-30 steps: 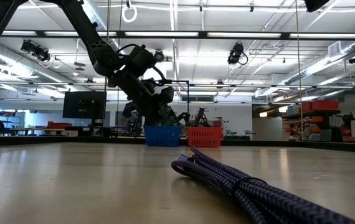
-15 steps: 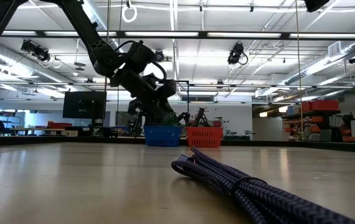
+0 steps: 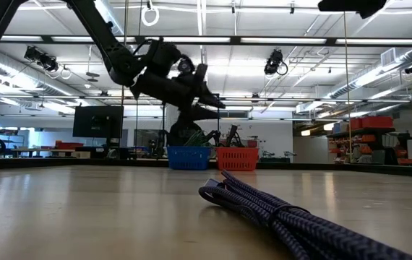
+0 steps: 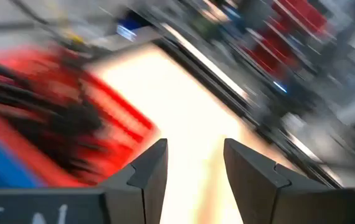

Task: Pick & Place USB Port
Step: Put the purple charger cable into the blue bin

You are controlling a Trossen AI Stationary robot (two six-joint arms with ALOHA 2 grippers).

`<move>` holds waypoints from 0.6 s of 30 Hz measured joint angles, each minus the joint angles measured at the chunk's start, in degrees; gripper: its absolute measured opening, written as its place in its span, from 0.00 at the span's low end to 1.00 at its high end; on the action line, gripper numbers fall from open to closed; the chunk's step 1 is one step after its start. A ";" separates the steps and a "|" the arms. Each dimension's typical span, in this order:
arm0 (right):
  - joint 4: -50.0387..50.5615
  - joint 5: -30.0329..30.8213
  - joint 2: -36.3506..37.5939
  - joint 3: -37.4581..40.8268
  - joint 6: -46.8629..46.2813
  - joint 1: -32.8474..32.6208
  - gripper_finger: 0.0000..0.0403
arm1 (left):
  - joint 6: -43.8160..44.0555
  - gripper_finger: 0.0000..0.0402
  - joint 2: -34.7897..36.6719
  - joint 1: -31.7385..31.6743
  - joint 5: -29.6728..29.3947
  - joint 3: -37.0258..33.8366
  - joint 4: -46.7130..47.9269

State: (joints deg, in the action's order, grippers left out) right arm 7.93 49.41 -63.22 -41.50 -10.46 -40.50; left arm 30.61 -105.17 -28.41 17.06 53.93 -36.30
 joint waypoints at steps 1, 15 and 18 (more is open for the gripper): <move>0.52 0.31 0.00 0.00 -0.44 0.09 0.37 | -0.16 0.40 0.00 1.51 1.85 0.00 0.06; 1.76 0.35 0.00 0.00 -2.80 1.85 0.37 | 0.53 0.33 0.18 32.84 -9.15 0.04 6.96; 1.67 -0.34 0.00 0.00 -2.80 1.85 0.37 | 3.07 0.32 0.18 38.66 -16.00 0.02 9.64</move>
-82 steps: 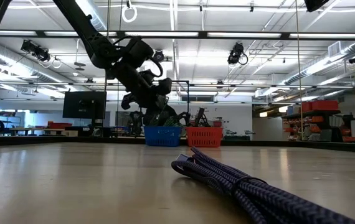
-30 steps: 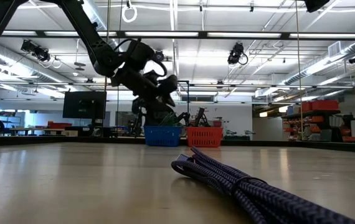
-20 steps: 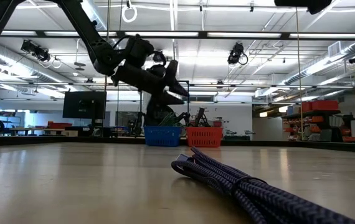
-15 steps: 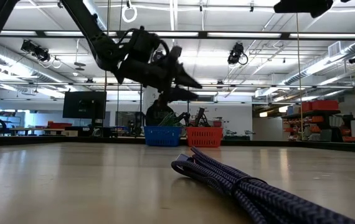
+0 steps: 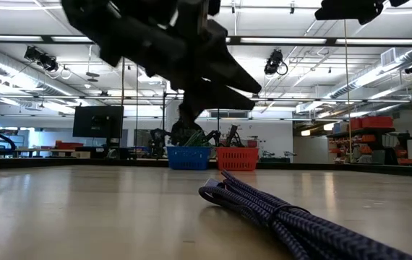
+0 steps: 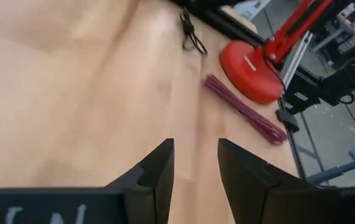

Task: Pick & Place USB Port
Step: Put the purple charger cable into the blue bin

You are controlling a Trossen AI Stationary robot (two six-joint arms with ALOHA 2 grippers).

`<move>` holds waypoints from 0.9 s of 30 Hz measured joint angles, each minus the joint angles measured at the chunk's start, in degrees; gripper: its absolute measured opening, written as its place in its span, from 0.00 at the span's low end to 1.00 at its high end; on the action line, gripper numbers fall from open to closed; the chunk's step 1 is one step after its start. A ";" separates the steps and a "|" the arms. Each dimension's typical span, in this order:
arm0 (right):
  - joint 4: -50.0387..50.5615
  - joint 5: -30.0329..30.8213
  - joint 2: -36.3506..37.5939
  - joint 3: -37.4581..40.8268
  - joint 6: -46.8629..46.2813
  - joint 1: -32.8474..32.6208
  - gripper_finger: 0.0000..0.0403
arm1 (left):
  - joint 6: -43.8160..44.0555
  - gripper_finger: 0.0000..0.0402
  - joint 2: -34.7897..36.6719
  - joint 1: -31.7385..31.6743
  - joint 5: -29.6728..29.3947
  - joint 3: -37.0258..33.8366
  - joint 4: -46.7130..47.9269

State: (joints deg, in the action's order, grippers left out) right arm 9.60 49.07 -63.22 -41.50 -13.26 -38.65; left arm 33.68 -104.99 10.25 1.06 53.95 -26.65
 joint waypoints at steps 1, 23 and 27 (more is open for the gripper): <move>-0.02 -0.04 0.00 0.00 0.00 0.00 0.37 | 1.20 0.31 0.00 1.80 -1.78 0.00 0.48; -1.23 -11.86 0.00 0.00 -7.71 -0.16 0.37 | 34.56 0.25 -0.30 31.29 -36.50 14.85 23.54; -1.24 -12.92 -0.04 0.00 -8.79 -1.06 0.37 | 36.57 0.19 -3.41 34.09 -37.13 26.48 36.70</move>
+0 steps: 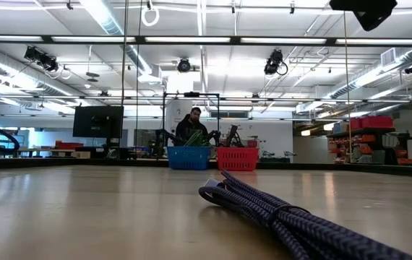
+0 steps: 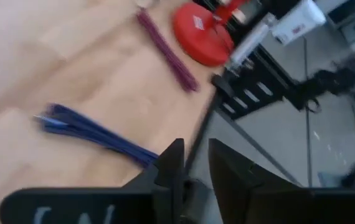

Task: Pick & Place USB Port
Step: Put the purple charger cable into the blue bin

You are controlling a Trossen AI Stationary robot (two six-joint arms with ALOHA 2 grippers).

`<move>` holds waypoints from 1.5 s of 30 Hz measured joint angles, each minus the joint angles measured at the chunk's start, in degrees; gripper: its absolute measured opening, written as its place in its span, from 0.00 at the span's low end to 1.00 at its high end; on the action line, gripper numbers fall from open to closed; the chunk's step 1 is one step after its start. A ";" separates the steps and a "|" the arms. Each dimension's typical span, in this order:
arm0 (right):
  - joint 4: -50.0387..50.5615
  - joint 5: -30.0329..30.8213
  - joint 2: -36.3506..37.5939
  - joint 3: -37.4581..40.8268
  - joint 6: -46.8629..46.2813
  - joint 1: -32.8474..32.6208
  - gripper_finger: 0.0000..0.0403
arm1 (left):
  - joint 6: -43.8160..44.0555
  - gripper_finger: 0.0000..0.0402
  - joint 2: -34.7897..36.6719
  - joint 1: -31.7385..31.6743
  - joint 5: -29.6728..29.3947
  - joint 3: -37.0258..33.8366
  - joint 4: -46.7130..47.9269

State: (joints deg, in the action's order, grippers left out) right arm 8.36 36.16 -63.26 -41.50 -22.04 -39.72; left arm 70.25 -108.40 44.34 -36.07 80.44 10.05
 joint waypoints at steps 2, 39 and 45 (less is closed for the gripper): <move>0.00 0.62 -0.07 0.00 0.00 -0.47 0.37 | -0.43 0.16 -2.28 0.70 0.99 5.74 4.28; -0.92 1.32 -0.07 0.00 3.83 -0.51 0.37 | -74.07 0.28 -17.40 -12.45 17.53 26.26 32.15; -2.41 2.51 -0.07 0.00 7.94 -0.44 0.37 | -80.05 0.41 -19.64 -13.76 19.67 26.15 33.67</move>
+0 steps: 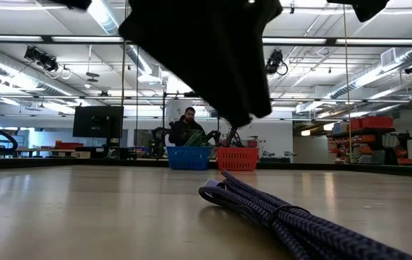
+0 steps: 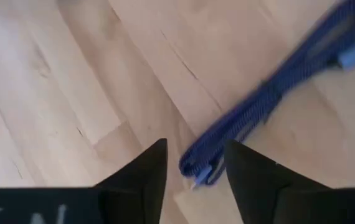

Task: Pick & Place USB Port
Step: Put the purple charger cable into the blue bin

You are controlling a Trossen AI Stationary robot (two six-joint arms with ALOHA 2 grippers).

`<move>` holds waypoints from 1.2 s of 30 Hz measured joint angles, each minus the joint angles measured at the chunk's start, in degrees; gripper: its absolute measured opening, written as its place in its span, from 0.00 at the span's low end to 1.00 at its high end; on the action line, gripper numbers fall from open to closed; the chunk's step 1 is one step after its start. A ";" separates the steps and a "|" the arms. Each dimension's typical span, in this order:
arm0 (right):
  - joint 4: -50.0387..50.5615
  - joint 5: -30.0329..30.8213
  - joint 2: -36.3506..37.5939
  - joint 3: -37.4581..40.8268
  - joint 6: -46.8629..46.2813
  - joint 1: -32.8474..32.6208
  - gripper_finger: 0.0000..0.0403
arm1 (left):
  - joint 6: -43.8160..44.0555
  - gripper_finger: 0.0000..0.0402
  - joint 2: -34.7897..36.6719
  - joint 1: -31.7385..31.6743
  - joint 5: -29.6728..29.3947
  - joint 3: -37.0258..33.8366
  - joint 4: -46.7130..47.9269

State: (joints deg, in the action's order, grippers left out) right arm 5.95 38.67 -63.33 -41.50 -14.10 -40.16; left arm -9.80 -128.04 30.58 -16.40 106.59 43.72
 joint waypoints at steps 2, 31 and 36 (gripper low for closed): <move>-0.23 0.03 0.00 0.00 1.11 0.00 0.37 | -3.22 0.43 -0.25 -0.01 0.51 0.00 1.31; -0.99 -0.14 0.00 0.02 3.23 0.04 0.37 | -32.87 0.45 -3.33 -1.80 10.70 -0.13 -1.54; -0.81 -0.14 0.00 0.02 3.42 0.04 0.37 | -32.96 0.45 -4.03 -3.49 12.57 -0.04 -5.99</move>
State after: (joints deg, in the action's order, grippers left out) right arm 5.14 38.53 -63.33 -41.47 -10.68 -40.12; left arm -42.76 -132.07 27.08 -3.83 106.55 37.73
